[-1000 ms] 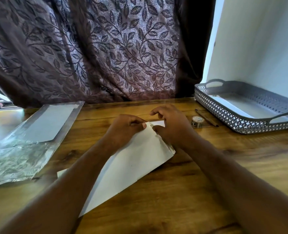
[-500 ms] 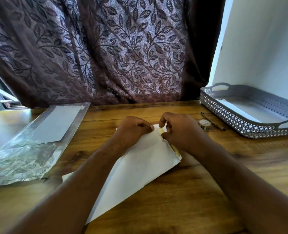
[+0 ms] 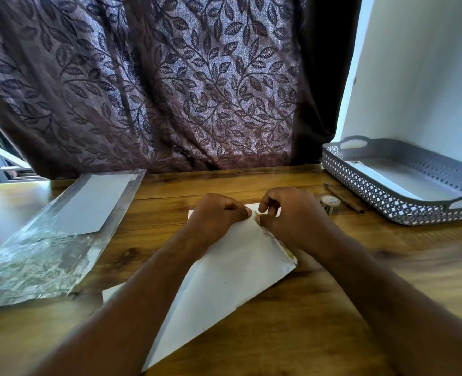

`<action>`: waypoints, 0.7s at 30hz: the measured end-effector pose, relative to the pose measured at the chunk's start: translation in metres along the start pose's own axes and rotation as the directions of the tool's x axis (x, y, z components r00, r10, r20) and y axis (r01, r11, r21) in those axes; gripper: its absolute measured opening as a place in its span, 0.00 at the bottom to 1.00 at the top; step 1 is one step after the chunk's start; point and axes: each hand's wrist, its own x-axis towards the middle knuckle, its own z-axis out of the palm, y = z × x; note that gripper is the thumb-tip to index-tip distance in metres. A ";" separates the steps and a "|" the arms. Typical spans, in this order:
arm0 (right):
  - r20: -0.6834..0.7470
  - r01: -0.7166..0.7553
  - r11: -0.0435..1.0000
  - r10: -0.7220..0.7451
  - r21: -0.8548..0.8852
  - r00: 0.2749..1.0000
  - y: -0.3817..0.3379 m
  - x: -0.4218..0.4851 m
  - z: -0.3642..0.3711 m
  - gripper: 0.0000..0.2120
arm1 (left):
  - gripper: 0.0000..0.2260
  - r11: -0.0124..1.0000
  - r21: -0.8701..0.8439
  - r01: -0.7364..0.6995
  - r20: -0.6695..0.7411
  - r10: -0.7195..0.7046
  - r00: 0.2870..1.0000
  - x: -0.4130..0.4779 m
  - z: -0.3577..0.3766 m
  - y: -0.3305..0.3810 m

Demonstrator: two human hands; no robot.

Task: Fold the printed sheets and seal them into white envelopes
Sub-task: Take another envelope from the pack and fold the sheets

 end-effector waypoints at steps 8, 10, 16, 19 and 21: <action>-0.001 0.083 0.993 -0.083 -0.079 0.997 -0.002 -0.002 -0.005 0.14 | 0.04 1.000 0.005 -0.013 -0.021 0.013 1.000 -0.001 -0.002 0.002; -0.014 0.036 0.998 -0.036 -0.058 0.999 -0.003 -0.002 -0.005 0.12 | 0.04 1.000 0.007 -0.019 -0.032 0.019 0.999 -0.002 -0.002 0.002; -0.036 -0.076 0.996 0.078 0.044 0.996 -0.006 -0.002 0.000 0.08 | 0.04 0.999 0.022 -0.031 -0.041 0.032 0.999 -0.003 -0.002 0.001; -0.024 -0.114 0.987 0.117 0.116 0.993 -0.011 -0.002 -0.002 0.11 | 0.05 0.999 0.045 -0.029 -0.041 0.031 0.999 -0.003 -0.002 0.001; 0.022 -0.142 0.972 0.141 0.189 0.990 -0.014 -0.003 -0.003 0.11 | 0.05 0.998 0.054 -0.025 -0.043 0.028 0.999 -0.003 -0.002 0.000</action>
